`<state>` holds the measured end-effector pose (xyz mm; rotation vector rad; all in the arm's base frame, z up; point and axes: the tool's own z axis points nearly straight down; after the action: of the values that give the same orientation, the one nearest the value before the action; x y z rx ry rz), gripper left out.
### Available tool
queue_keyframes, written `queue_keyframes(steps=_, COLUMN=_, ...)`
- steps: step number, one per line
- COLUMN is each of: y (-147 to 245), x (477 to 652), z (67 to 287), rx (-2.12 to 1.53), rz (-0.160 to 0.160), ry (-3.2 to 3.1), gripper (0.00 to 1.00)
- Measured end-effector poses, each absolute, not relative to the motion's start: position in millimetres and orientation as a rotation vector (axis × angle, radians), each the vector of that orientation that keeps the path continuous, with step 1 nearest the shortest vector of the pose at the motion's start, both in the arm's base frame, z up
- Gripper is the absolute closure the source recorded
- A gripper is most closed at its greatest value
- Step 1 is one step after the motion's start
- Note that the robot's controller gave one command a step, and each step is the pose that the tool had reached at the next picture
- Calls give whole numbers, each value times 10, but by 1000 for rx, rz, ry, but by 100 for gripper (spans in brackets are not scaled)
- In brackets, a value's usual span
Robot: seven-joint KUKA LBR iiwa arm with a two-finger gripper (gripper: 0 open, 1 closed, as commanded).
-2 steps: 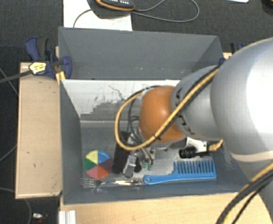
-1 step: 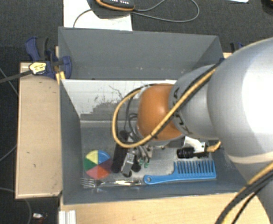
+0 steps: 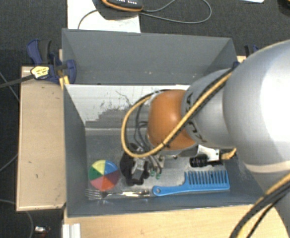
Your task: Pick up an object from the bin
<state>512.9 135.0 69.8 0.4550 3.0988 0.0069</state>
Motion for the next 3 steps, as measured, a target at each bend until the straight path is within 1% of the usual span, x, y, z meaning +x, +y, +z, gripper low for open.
queue_keyframes(steps=1, y=1350, x=5129, z=698, rx=456, rz=7, ry=3099, gripper=100)
queue_keyframes(steps=3, y=1347, x=5133, z=802, rx=463, rz=9, ry=3096, gripper=100)
